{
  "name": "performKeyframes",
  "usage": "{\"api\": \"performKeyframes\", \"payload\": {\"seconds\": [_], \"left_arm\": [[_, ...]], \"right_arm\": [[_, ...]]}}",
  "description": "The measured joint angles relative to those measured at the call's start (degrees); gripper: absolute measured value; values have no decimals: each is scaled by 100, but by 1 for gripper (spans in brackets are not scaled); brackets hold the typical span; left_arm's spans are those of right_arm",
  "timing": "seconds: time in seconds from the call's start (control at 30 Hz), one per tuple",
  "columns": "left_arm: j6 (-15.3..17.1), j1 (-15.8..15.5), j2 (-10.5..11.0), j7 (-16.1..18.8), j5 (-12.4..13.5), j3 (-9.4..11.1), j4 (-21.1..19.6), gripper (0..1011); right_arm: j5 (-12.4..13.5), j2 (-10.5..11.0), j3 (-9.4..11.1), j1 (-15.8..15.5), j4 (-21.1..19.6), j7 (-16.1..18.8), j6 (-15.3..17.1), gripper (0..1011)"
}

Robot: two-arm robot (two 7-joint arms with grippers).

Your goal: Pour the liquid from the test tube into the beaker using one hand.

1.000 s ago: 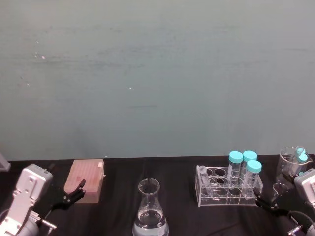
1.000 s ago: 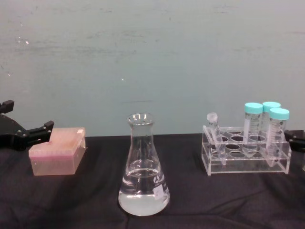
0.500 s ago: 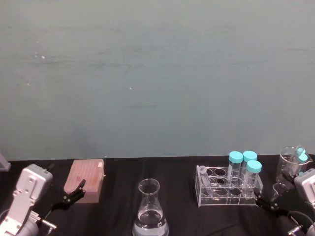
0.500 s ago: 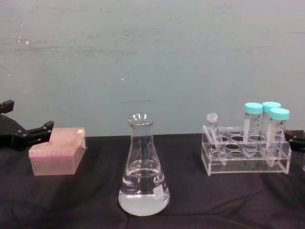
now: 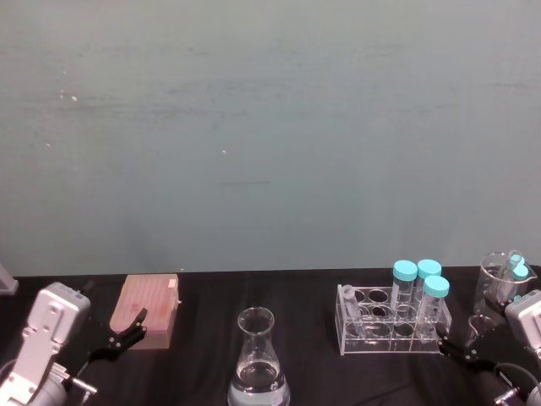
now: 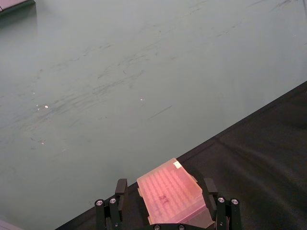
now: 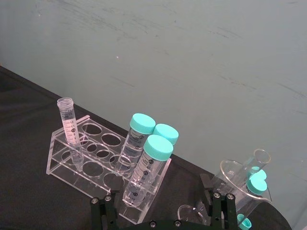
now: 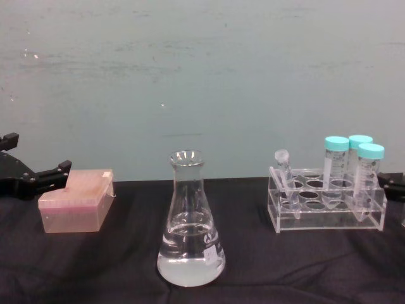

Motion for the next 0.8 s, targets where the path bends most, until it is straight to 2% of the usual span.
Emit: {"api": "performKeyframes", "payload": {"seconds": [0.8], "left_arm": [[0, 0, 0, 0, 0, 0, 0, 1000]], "right_arm": [[0, 0, 0, 0, 0, 0, 0, 1000]]}}
